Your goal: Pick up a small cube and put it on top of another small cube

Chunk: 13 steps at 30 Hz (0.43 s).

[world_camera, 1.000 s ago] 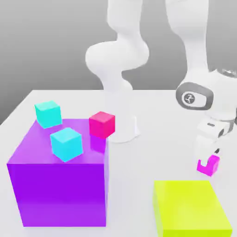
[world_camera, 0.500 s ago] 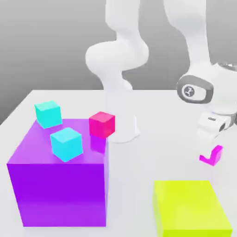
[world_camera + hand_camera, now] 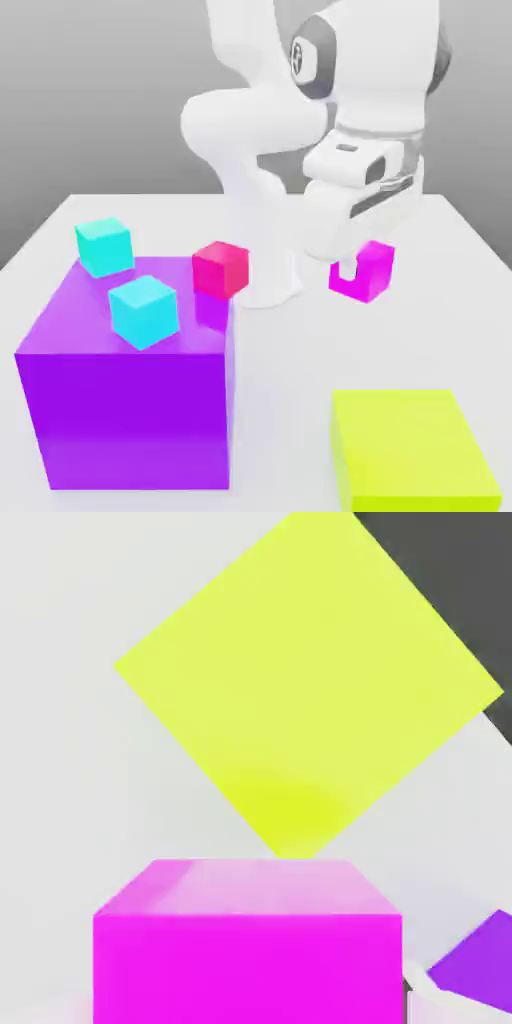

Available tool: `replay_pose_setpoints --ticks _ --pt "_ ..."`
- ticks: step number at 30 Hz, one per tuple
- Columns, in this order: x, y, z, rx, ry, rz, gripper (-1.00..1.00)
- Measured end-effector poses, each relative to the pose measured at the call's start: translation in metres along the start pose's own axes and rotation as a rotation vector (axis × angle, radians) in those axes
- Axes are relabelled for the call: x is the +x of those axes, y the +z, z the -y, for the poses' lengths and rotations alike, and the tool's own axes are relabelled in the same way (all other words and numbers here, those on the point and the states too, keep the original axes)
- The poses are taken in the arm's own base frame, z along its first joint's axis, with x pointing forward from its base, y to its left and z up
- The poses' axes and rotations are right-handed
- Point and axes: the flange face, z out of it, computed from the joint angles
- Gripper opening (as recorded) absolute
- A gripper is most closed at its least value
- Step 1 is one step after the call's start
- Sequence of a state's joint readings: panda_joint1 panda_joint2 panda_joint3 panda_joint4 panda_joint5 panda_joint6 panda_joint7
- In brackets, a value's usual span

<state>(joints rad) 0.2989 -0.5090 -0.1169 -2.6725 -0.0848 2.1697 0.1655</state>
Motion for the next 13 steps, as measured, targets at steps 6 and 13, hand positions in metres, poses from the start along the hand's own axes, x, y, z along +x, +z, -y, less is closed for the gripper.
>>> replay_pose_setpoints --ticks 6,13 --pt "-0.034 -0.046 -0.099 0.014 -0.003 0.007 -1.0" --pt "-0.039 -0.001 -0.105 0.016 -0.004 0.008 1.0"
